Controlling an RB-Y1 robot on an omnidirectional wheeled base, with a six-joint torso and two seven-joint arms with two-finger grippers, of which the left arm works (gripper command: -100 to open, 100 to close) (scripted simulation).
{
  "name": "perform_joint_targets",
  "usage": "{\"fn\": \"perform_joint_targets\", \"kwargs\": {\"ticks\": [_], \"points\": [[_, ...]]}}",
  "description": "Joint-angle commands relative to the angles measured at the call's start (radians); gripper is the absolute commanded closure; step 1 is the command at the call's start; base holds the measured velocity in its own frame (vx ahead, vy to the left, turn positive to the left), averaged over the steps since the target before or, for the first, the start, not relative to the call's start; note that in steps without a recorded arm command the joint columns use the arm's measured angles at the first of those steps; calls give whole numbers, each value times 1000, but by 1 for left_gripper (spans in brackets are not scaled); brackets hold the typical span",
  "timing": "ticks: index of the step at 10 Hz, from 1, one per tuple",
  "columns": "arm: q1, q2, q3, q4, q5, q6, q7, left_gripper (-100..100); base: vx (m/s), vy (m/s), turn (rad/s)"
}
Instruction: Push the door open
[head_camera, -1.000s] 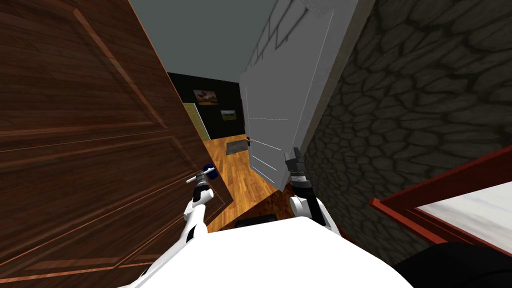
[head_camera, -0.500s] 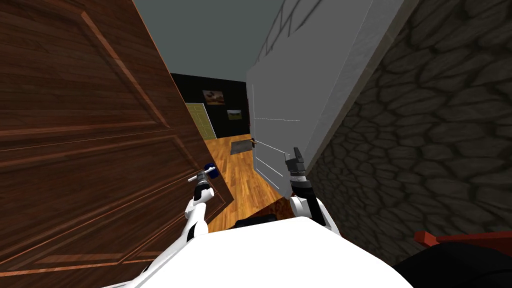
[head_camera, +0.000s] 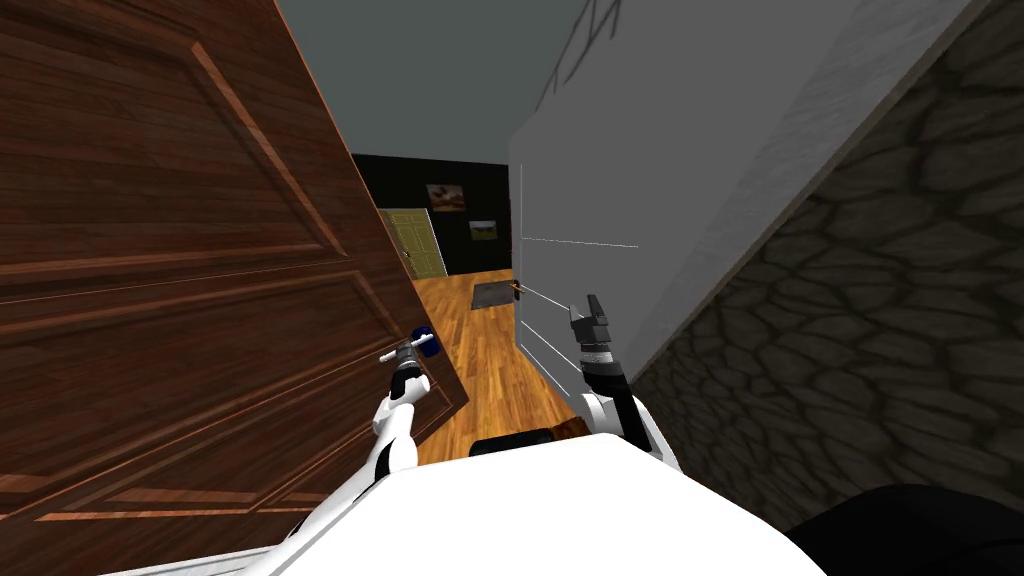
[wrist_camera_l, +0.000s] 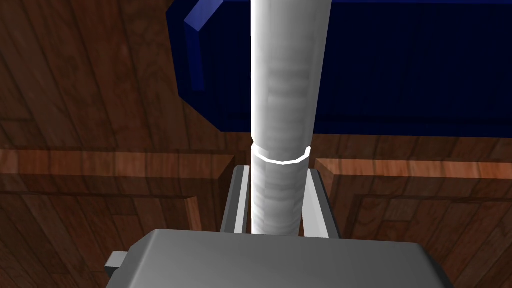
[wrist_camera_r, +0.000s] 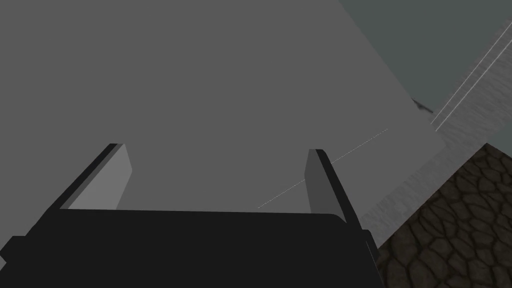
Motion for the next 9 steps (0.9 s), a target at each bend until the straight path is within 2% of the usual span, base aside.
{"fn": "perform_joint_targets", "kwargs": {"ticks": [1, 5, 7, 8, 9], "points": [[-10, 16, 14, 14, -3, -10, 1, 100, 172, -46, 150], [-27, 14, 22, 40, -12, -18, 5, 100, 192, -68, 165], [-27, 14, 25, 49, -13, -19, 4, 100, 132, -42, 91], [-35, 6, 47, 42, -14, -23, -13, 100, 104, 23, 68], [-38, 1, 56, 40, -15, -24, -20, 100, 170, 26, 65]]}}
